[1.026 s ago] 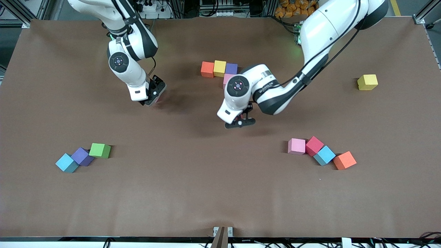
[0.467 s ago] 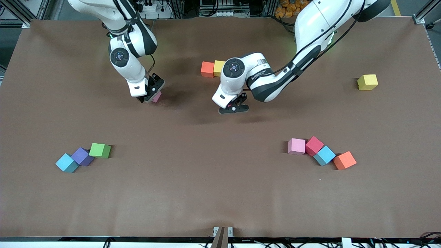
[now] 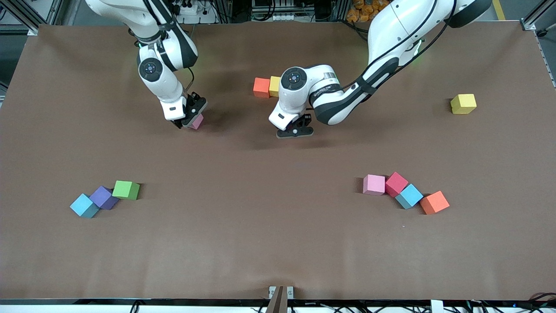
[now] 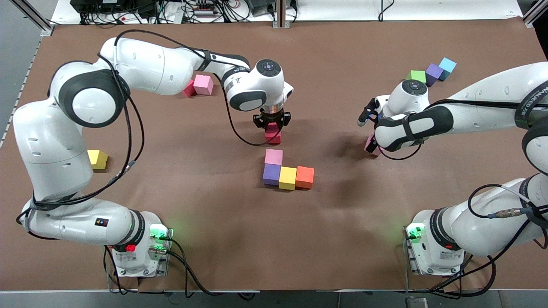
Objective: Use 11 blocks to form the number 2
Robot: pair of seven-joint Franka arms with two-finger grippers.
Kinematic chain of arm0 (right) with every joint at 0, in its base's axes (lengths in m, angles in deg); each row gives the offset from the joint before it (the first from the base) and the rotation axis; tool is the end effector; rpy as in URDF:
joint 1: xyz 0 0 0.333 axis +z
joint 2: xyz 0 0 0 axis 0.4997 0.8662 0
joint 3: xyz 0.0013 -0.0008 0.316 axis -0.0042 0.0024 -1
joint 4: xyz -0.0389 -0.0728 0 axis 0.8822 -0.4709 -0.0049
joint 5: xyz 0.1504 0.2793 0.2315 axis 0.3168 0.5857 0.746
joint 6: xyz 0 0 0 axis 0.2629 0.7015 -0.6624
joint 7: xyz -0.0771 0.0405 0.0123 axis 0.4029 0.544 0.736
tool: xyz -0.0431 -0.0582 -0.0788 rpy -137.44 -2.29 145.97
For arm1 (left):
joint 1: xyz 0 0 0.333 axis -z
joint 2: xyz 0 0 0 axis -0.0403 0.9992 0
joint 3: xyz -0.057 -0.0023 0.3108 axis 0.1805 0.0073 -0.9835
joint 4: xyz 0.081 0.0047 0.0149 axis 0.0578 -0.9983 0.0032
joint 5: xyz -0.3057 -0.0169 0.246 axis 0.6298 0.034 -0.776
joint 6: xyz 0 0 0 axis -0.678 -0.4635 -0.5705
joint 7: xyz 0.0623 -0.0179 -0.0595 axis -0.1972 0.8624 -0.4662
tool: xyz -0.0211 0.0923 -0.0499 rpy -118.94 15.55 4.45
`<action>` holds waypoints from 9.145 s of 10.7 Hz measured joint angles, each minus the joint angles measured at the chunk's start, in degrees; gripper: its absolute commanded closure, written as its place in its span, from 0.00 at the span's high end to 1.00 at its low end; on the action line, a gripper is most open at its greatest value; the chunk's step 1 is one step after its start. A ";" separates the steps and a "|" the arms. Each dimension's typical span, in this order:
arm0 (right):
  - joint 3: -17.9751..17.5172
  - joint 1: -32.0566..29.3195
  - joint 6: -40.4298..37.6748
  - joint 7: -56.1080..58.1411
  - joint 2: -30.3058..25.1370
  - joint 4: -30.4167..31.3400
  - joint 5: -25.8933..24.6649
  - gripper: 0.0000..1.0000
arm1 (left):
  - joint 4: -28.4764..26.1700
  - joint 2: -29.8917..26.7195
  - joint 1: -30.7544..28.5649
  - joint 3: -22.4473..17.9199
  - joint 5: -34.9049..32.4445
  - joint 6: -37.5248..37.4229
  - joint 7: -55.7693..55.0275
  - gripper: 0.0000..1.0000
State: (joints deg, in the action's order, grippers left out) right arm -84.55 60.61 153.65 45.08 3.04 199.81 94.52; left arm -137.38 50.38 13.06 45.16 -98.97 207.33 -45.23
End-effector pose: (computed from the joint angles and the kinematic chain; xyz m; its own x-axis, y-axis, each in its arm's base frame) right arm 0.3463 0.1677 0.1958 0.5844 0.8115 -0.0031 0.8096 -0.5832 -0.0668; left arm 0.3863 -0.4894 0.2155 0.9953 0.0838 -0.0484 0.0842 -0.9964 0.0059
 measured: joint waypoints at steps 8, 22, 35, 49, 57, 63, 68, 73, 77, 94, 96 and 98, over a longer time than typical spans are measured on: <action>-0.46 1.03 0.62 -3.55 -0.07 -6.47 0.11 0.20 | -2.00 -0.24 1.32 1.14 -4.82 0.07 -3.61 0.10; -1.04 11.34 -9.73 0.42 8.22 -22.01 0.04 0.12 | -3.03 -0.72 2.90 1.19 -5.53 0.36 -3.95 1.00; -1.09 21.99 -9.81 3.91 15.99 -30.15 0.11 0.08 | -3.84 -10.67 -32.66 13.75 -5.87 -0.31 13.30 1.00; 2.18 31.37 -10.07 -6.04 22.96 -37.67 0.11 0.07 | 8.60 2.49 -36.77 7.07 -5.31 -10.05 47.83 1.00; 3.29 32.55 -10.34 -7.56 24.04 -39.26 0.11 0.50 | 11.25 5.38 -32.33 2.49 -4.31 -10.07 49.65 1.00; 3.92 32.56 -9.85 -7.81 26.09 -40.55 0.08 1.00 | 12.14 5.73 -30.19 1.29 -4.31 -10.07 51.60 1.00; 5.60 32.34 -16.98 -7.78 22.37 -42.06 0.08 1.00 | 13.23 6.56 -29.83 0.03 -4.31 -10.06 54.15 1.00; 6.00 30.18 -23.74 -7.95 18.11 -42.10 0.12 1.00 | 13.89 6.96 -29.76 -0.11 -4.31 -10.06 55.10 1.00; 6.64 12.49 -34.24 -6.14 12.74 -44.77 -0.04 1.00 | 14.02 8.21 -29.69 -0.22 -4.28 -10.06 55.09 1.00; 6.27 -28.44 -28.39 60.81 31.02 -54.80 5.12 1.00 | 12.94 8.14 -29.44 0.68 1.05 -12.08 51.81 0.17; 6.27 -29.16 -28.34 61.71 32.56 -54.81 6.86 1.00 | 14.18 8.00 -29.02 3.67 3.02 -12.03 48.68 0.17; 6.23 -29.46 -27.97 62.80 33.30 -54.84 8.23 0.78 | 15.88 7.79 -25.24 5.99 3.34 -12.03 37.22 0.17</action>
State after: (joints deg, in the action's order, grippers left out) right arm -78.31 31.15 125.69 107.88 36.34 144.96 102.75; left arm -121.51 58.17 -12.18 51.15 -95.62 195.30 -8.01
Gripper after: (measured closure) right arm 0.000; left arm 0.374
